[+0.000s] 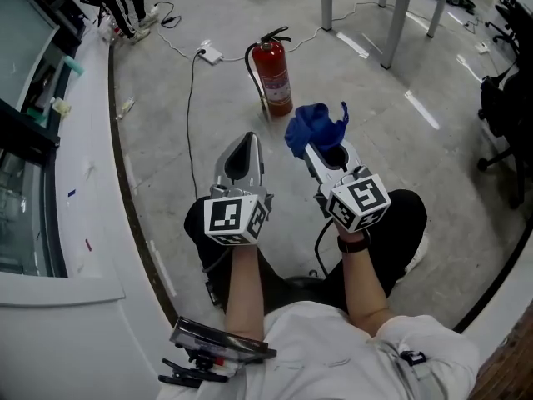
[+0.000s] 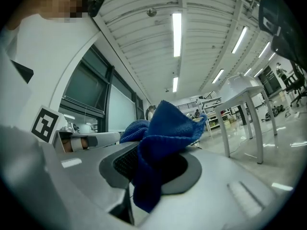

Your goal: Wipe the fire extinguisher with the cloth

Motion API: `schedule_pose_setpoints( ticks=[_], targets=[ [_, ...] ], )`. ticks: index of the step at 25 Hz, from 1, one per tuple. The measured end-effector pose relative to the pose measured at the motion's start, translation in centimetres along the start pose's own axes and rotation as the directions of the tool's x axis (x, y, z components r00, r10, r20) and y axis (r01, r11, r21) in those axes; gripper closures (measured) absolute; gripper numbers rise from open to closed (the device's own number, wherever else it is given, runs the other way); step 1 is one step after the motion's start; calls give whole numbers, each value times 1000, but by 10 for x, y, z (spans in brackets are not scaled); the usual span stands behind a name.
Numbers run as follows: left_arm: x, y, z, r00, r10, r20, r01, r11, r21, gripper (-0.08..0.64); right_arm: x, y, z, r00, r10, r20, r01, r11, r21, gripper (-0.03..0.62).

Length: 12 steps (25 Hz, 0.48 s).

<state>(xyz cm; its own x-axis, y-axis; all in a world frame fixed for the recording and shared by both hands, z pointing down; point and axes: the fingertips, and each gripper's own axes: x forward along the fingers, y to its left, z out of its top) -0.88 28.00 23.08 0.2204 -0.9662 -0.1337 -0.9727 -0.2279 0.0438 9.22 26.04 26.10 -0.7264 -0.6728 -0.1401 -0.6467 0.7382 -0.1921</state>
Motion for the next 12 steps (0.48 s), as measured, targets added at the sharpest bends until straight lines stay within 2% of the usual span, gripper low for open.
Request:
schedule_pose_setpoints(
  ticks=[7, 12],
  targets=[
    [15, 49, 25, 998, 3, 62, -3, 1000, 2, 563, 52, 11, 21, 1000, 7, 23, -5, 998, -63, 485],
    [26, 70, 22, 998, -19, 65, 22, 999, -40, 563, 59, 7, 15, 998, -52, 19, 53, 997, -52, 483]
  ],
)
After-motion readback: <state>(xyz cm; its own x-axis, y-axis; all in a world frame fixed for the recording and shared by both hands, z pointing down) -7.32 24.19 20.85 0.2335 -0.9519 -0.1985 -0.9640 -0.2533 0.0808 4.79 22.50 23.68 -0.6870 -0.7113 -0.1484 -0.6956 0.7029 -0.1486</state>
